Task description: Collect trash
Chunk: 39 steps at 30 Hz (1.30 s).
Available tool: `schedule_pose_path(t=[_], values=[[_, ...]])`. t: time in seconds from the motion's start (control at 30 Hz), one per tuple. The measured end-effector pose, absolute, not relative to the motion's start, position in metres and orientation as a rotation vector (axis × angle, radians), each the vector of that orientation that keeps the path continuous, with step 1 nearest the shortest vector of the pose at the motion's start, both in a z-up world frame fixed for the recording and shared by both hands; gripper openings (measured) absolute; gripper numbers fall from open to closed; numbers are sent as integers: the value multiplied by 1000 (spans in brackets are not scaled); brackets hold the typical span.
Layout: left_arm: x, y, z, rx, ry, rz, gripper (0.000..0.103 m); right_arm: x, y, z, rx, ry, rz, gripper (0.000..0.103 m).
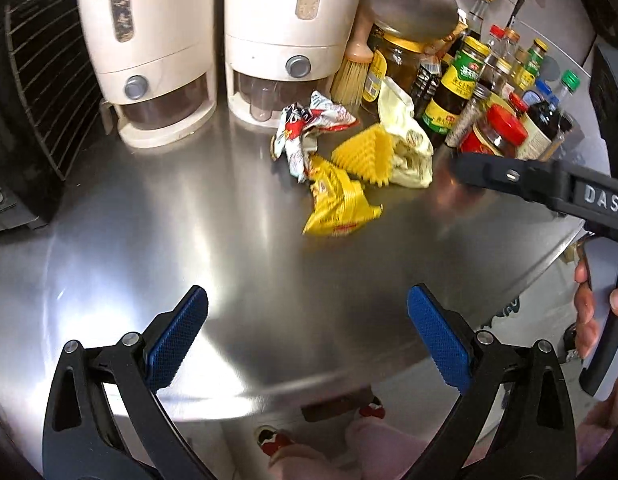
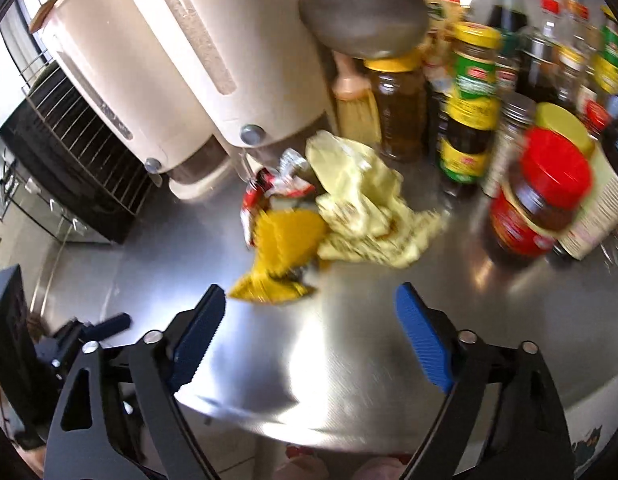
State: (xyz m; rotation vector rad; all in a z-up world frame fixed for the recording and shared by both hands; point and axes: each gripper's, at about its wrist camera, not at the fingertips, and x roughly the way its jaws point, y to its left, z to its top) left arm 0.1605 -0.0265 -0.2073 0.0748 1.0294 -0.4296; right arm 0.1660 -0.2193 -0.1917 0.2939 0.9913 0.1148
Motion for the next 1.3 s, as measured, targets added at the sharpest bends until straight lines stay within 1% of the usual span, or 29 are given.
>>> schedule_pose_path(t=[0.07, 0.1, 0.13, 0.23, 0.27, 0.3, 0.37, 0.43, 0.5, 0.53, 0.57, 0.63, 0.67, 0.7, 0.73, 0.8, 0.83, 0.9, 1.0, 1.07, 1.3], values=[[171, -34, -208, 81, 1030, -444, 92, 183, -213, -194, 303, 1003, 135, 76], [176, -39, -209, 90, 1031, -452, 90, 190, -210, -195, 303, 1006, 140, 69], [179, -41, -211, 94, 1034, -457, 88, 197, -207, -196, 299, 1012, 146, 66], [193, -50, -219, 89, 1054, -473, 86, 220, -198, -204, 303, 1035, 160, 62], [197, -52, -221, 85, 1060, -475, 85, 224, -197, -207, 303, 1041, 161, 57], [201, -54, -226, 77, 1071, -477, 84, 229, -195, -211, 308, 1051, 166, 55], [208, -57, -234, 69, 1091, -481, 79, 237, -195, -219, 325, 1070, 168, 53], [214, -59, -242, 64, 1111, -488, 77, 243, -195, -227, 328, 1086, 165, 51], [220, -61, -250, 58, 1124, -491, 74, 246, -195, -232, 323, 1098, 164, 44], [222, -62, -252, 52, 1131, -496, 68, 247, -195, -234, 322, 1102, 163, 43], [225, -62, -255, 42, 1141, -506, 65, 247, -197, -237, 324, 1109, 161, 40], [228, -63, -261, 27, 1160, -523, 54, 247, -200, -240, 323, 1111, 158, 36], [230, -64, -263, 23, 1169, -532, 50, 246, -201, -239, 322, 1112, 159, 32], [230, -64, -265, 19, 1175, -540, 42, 246, -202, -239, 319, 1113, 161, 28], [231, -65, -267, 14, 1184, -551, 35, 246, -203, -240, 315, 1114, 161, 28], [231, -66, -270, 10, 1188, -566, 27, 244, -208, -240, 312, 1116, 156, 23], [230, -67, -269, 7, 1186, -577, 20, 243, -210, -240, 309, 1118, 153, 23], [229, -70, -269, 7, 1180, -590, 17, 241, -215, -240, 308, 1116, 147, 20], [225, -75, -269, 14, 1170, -602, 10, 238, -221, -240, 309, 1117, 144, 15], [222, -78, -265, 16, 1162, -605, 3, 235, -222, -238, 309, 1114, 148, 14], [211, -80, -247, 30, 1123, -607, 1, 216, -226, -222, 307, 1070, 158, 13]])
